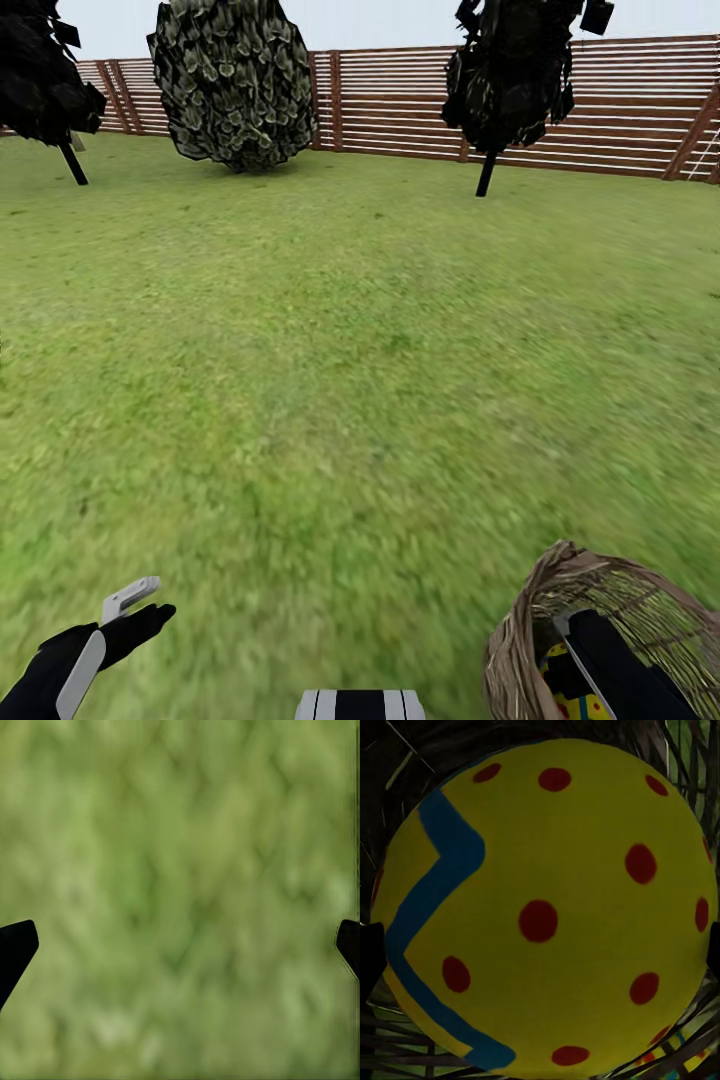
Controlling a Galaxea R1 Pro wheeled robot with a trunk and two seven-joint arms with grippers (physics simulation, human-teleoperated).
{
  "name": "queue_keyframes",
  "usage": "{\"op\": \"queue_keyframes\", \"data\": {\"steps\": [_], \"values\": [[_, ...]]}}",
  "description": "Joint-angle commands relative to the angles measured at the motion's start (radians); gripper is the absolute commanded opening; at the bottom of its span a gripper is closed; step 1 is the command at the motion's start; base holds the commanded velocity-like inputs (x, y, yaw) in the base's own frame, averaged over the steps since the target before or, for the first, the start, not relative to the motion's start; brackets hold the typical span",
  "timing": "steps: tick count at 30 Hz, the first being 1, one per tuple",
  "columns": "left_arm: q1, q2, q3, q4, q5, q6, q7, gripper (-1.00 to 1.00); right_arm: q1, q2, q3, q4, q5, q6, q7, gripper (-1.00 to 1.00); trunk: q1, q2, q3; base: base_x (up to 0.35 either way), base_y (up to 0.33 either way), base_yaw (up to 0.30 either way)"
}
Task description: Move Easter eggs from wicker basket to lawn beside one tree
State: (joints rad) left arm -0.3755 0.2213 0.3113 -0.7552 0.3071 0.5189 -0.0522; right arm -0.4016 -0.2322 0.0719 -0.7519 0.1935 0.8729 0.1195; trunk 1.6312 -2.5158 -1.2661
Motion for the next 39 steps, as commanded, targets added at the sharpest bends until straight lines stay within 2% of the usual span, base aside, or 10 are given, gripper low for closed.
{"op": "queue_keyframes", "data": {"steps": [1, 39], "values": [[0.0, 0.0, 0.004, -0.001, 0.001, 0.007, -0.005, 1.0, 0.0, -0.001, 0.003, -0.001, 0.011, 0.005, 0.009, -1.0, -0.001, 0.0, 0.003, 0.0, 0.0, 0.0], [0.0, 0.0, 0.003, -0.001, 0.001, 0.01, -0.008, 1.0, 0.0, -0.001, 0.002, -0.001, 0.009, 0.005, 0.009, -1.0, -0.018, 0.009, 0.15, -0.019, 0.0, 0.0]]}}
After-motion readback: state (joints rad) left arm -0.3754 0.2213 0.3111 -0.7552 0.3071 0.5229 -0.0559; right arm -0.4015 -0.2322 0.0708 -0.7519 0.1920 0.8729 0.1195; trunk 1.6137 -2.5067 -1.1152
